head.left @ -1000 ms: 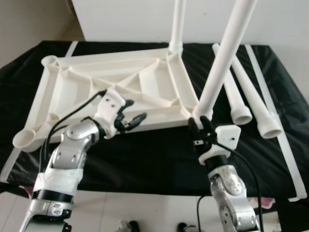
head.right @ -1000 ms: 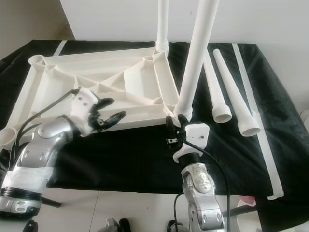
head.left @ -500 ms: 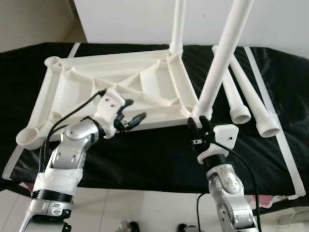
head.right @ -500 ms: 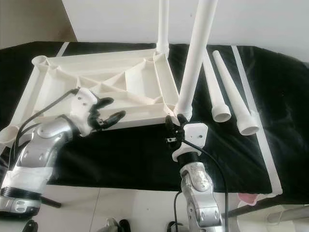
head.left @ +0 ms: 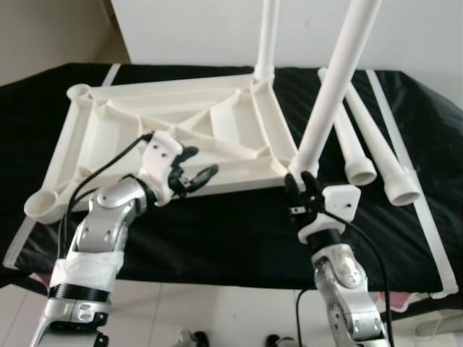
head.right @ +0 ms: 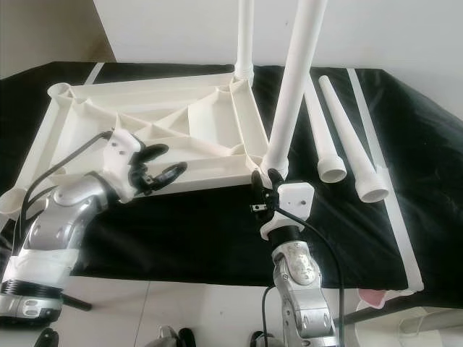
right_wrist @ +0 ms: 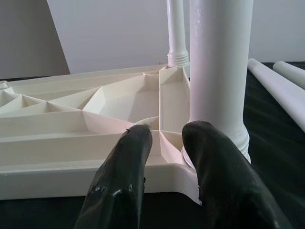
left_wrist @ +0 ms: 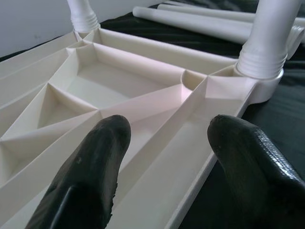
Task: Building children table
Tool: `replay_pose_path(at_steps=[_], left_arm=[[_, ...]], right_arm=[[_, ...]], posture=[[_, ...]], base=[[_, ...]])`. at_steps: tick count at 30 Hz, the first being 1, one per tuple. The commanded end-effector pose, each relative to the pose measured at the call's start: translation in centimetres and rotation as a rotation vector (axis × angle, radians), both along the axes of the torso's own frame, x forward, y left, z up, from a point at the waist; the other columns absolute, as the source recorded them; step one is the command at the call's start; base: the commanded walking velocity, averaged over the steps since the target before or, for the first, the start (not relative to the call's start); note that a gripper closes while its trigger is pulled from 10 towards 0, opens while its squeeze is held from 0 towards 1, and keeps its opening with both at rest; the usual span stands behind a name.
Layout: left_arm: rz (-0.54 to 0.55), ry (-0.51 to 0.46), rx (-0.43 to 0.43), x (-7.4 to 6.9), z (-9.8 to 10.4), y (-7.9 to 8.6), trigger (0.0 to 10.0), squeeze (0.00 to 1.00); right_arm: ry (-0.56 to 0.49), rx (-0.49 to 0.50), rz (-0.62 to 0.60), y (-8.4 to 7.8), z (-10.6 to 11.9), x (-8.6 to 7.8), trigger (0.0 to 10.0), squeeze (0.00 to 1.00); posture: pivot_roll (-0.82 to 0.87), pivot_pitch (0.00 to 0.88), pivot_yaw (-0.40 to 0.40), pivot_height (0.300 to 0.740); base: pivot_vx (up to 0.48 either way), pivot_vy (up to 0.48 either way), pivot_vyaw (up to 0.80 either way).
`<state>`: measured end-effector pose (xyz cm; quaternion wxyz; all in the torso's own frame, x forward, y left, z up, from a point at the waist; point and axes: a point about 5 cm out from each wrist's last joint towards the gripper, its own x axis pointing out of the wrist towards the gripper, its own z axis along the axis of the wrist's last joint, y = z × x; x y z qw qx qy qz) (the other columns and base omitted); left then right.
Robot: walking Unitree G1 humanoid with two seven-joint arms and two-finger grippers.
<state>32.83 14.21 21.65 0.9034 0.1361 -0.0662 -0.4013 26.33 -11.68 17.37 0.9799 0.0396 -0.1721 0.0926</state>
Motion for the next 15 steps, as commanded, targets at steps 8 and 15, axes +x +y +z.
replay_pose_path(at_steps=[8,15], left_arm=[[-0.004,-0.027,-0.008,-0.36,0.21,-0.12,0.0,0.00],[0.009,-0.031,-0.008,-0.35,0.28,0.06,0.0,0.00]], right_arm=[[0.008,-0.003,-0.004,-0.06,-0.36,0.10,10.0,0.00],[0.007,-0.003,0.001,0.01,-0.35,0.16,10.0,0.00]], posture=[[-0.09,0.137,0.026,0.740],[-0.08,0.133,0.026,0.740]], base=[[0.000,0.000,0.00],[0.000,0.000,0.00]])
